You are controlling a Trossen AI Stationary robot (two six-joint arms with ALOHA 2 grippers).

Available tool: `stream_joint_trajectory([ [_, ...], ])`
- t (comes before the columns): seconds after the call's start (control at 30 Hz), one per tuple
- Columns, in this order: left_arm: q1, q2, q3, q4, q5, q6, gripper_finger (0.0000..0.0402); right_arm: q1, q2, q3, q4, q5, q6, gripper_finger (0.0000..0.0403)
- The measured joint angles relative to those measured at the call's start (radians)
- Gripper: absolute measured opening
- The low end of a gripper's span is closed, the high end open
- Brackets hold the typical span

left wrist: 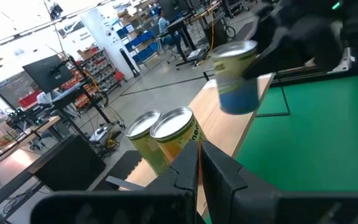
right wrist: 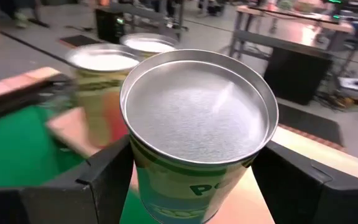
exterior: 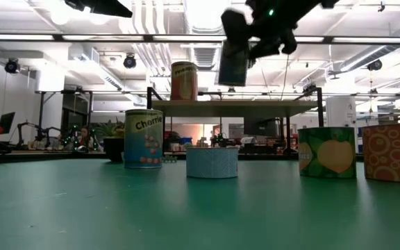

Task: Pick and place cans onto a shelf
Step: Put the canned peas on the shelf

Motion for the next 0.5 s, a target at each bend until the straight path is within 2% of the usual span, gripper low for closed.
stream_joint_trajectory([
  [0.23, 0.0, 0.0, 0.0, 0.0, 0.0, 0.0, 0.0, -0.065, 0.033, 0.055, -0.048, -0.001, 0.002, 0.0287],
  [0.5, 0.0, 0.0, 0.0, -0.001, 0.0, 0.0, 0.0, -0.071, 0.076, 0.066, -0.058, -0.009, 0.057, 0.0311],
])
